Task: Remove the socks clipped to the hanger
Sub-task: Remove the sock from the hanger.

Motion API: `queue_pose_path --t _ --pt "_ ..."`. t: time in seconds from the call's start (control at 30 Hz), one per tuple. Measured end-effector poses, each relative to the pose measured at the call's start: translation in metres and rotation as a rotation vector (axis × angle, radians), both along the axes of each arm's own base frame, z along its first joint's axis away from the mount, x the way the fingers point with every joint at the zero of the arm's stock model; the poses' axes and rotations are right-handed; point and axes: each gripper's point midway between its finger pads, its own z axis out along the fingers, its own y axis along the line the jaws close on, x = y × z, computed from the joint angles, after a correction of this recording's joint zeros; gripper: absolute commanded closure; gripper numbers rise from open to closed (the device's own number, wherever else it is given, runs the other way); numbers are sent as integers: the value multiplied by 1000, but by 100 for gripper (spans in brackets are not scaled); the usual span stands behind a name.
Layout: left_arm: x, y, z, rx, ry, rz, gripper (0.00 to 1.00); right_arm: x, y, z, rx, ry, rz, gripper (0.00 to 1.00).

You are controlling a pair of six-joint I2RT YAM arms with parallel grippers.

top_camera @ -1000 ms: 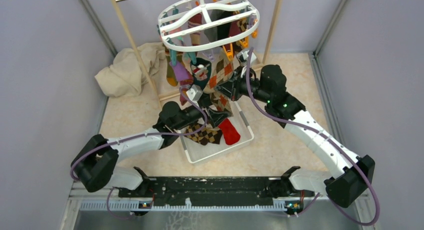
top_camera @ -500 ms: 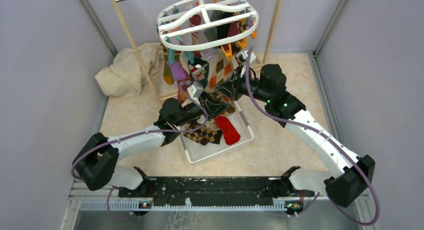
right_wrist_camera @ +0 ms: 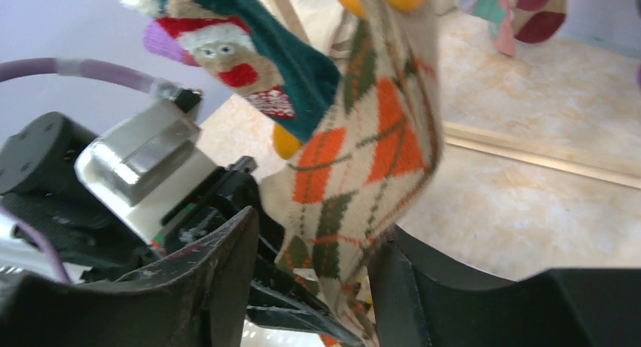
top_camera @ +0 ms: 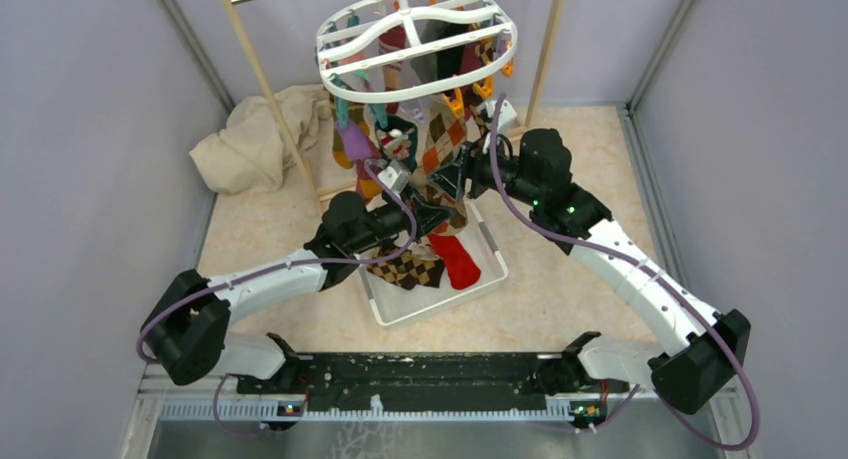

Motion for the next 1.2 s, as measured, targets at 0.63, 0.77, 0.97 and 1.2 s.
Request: queue_pose_path --t 0.63,0.77,0.97,1.2 --pt "2 10 -12 60 55 50 100 -15 -86 -60 -131 51 -353 2" --pt "2 11 -14 69 64 57 100 -18 -90 -82 -165 96 -368 2" --pt "2 12 -14 70 66 62 100 -21 -95 -95 -194 125 -381 3" --pt "2 13 -14 70 66 65 100 -17 -98 -70 -197 85 -397 4"
